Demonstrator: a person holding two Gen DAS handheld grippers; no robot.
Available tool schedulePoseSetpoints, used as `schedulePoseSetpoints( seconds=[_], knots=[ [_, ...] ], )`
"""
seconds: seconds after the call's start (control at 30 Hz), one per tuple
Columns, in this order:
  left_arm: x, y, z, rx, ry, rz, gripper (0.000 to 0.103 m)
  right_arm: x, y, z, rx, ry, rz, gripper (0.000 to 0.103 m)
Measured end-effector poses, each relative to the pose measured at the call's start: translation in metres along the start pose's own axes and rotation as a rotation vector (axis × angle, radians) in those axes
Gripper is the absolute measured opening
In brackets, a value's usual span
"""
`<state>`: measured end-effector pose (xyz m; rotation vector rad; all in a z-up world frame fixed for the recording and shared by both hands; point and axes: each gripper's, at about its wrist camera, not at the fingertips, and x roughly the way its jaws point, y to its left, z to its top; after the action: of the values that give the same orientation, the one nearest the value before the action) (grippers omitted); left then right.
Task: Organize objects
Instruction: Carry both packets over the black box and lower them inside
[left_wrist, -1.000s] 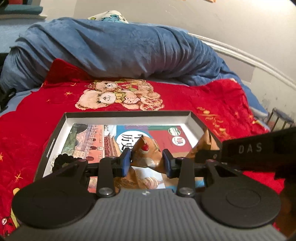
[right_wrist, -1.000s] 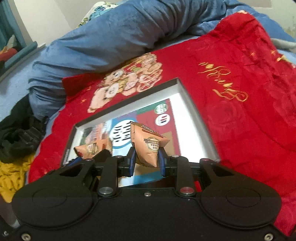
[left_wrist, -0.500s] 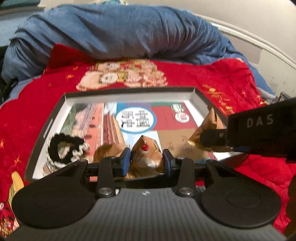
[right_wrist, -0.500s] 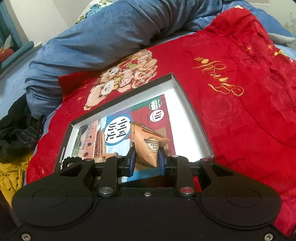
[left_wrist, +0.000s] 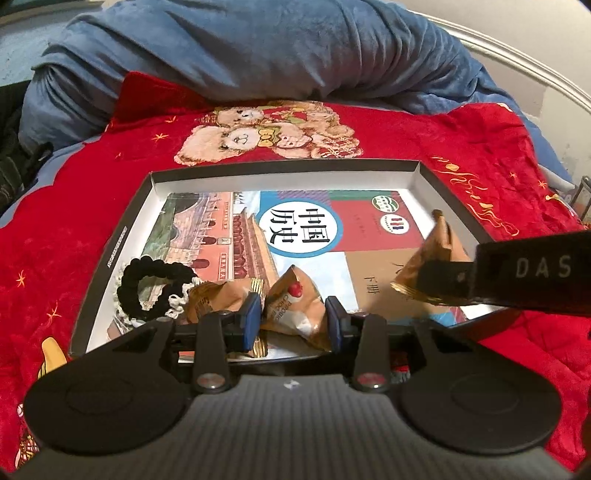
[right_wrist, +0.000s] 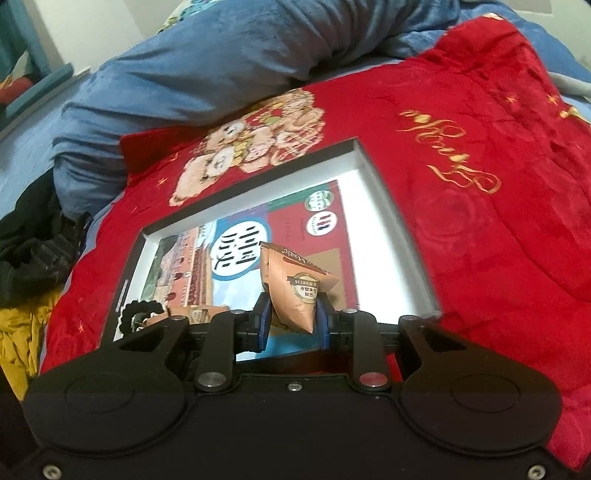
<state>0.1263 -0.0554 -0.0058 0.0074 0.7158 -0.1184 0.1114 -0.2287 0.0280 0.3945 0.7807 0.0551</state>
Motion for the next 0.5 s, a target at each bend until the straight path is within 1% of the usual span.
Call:
schedulePoseSetpoints(
  seconds=[0.07,0.2,0.5],
  knots=[
    [0.001,0.0,0.001,0.005,0.011,-0.001,0.043,0.003,0.004,0.001,-0.006,0.012,0.012,0.025],
    [0.002,0.0,0.003,-0.007,0.033,-0.021,0.043,0.009,0.005,0.001,0.029,0.046,0.041,0.025],
    [0.003,0.001,0.003,-0.008,0.045,-0.022,0.046,0.014,0.009,-0.002,0.005,0.075,0.014,0.025]
  ],
)
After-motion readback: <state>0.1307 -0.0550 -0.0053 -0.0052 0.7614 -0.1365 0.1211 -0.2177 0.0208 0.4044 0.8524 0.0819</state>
